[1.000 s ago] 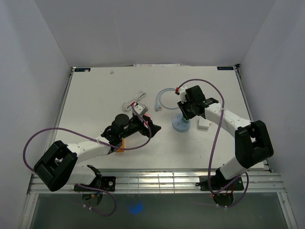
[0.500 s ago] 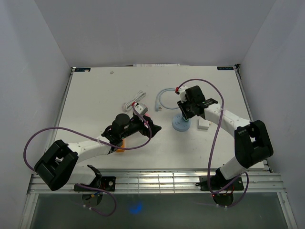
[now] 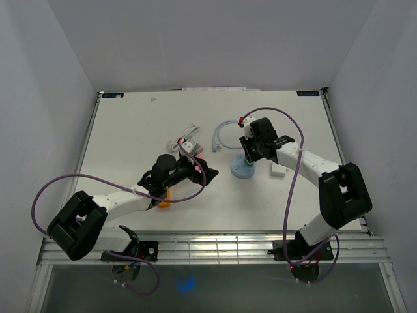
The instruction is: Insert the plug
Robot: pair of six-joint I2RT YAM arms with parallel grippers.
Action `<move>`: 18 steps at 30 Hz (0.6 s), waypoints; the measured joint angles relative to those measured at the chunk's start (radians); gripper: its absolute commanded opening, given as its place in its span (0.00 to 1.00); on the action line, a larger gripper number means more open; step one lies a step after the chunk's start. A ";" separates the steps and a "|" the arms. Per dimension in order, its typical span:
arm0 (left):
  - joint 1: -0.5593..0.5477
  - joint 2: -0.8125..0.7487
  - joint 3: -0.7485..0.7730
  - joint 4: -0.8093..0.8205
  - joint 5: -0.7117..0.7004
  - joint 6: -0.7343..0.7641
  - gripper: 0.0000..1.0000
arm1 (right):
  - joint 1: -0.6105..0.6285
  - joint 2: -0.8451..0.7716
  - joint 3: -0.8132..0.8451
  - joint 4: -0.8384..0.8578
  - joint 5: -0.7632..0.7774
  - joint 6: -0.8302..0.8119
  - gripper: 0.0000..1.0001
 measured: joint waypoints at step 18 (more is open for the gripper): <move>0.032 0.000 0.000 -0.038 -0.037 -0.024 0.98 | 0.108 0.019 -0.004 0.050 0.156 0.194 0.08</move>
